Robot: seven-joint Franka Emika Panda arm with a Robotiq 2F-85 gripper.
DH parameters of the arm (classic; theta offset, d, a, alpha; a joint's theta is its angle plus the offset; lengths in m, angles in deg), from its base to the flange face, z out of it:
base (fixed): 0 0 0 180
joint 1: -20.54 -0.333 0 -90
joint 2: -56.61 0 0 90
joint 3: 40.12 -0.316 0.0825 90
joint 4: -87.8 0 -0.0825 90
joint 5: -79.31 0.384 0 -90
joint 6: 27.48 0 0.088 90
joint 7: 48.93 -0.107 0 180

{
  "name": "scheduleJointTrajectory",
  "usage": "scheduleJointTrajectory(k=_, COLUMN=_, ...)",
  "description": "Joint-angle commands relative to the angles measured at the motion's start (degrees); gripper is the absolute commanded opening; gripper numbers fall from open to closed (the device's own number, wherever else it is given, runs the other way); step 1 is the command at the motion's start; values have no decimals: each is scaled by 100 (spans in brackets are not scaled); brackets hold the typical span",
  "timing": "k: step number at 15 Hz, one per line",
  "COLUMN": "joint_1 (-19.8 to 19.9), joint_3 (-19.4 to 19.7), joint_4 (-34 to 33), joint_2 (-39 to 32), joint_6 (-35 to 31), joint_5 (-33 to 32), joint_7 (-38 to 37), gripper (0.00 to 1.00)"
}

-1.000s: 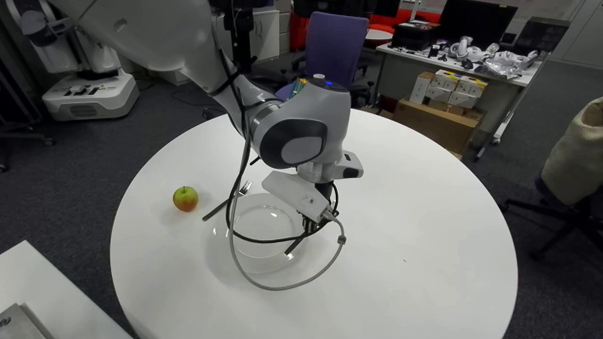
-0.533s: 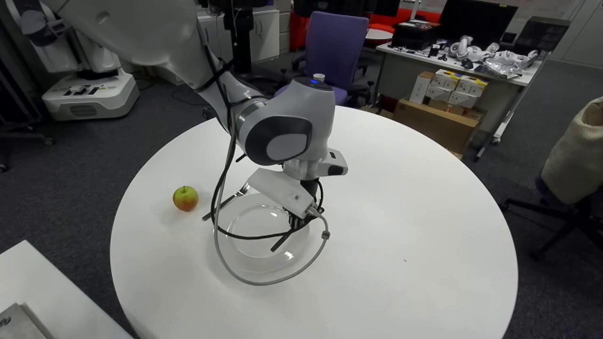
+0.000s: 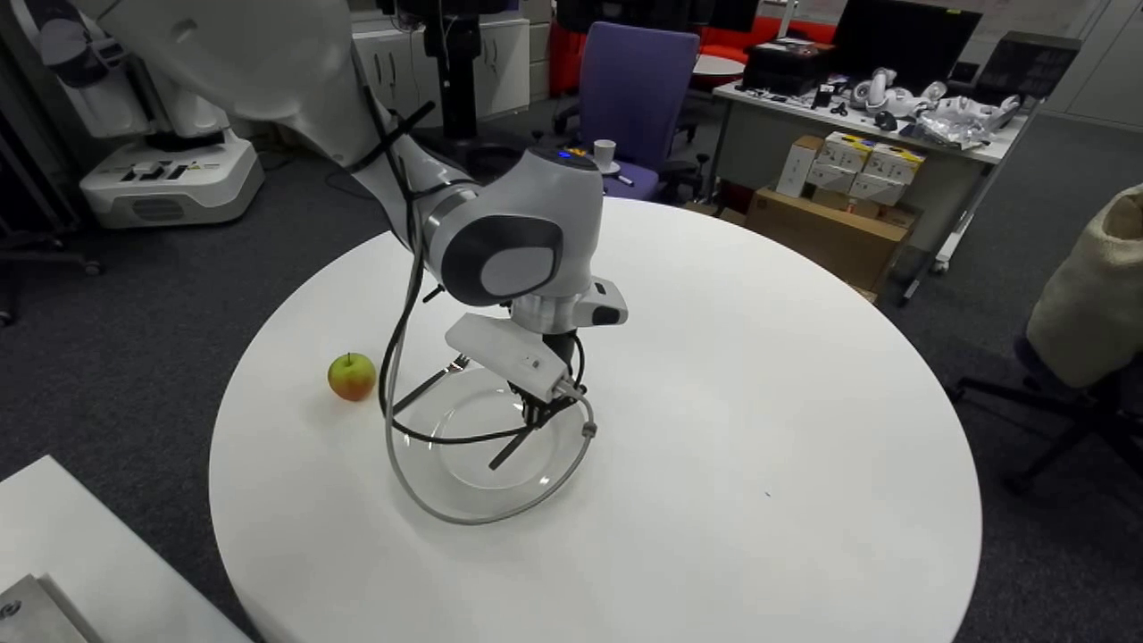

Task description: Pick up the silver knife and put it on the white plate

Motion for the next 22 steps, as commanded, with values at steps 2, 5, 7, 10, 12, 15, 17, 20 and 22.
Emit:
scheduleJointTrajectory(k=2, joint_1=-172, joint_3=3, joint_4=283, joint_2=236, joint_6=127, joint_5=-110, joint_7=-169, gripper=2)
scheduleJointTrajectory(k=5, joint_1=-244, joint_3=8, joint_4=352, joint_2=226, joint_6=117, joint_5=-132, joint_7=-185, gripper=2)
scheduleJointTrajectory(k=7, joint_1=-280, joint_3=9, joint_4=406, joint_2=228, joint_6=134, joint_5=-152, joint_7=-170, gripper=2)
scheduleJointTrajectory(k=10, joint_1=-312, joint_3=27, joint_4=536, joint_2=253, joint_6=132, joint_5=-205, joint_7=-154, gripper=2)
scheduleJointTrajectory(k=12, joint_1=-322, joint_3=27, joint_4=622, joint_2=272, joint_6=126, joint_5=-217, joint_7=-148, gripper=2)
scheduleJointTrajectory(k=15, joint_1=-328, joint_3=37, joint_4=763, joint_2=326, joint_6=100, joint_5=-254, joint_7=-134, gripper=2)
scheduleJointTrajectory(k=17, joint_1=-324, joint_3=42, joint_4=800, joint_2=318, joint_6=98, joint_5=-274, joint_7=-133, gripper=2)
scheduleJointTrajectory(k=20, joint_1=-326, joint_3=51, joint_4=813, joint_2=277, joint_6=89, joint_5=-294, joint_7=-149, gripper=2)
scheduleJointTrajectory(k=22, joint_1=-330, joint_3=57, joint_4=805, joint_2=244, joint_6=83, joint_5=-308, joint_7=-159, gripper=2)
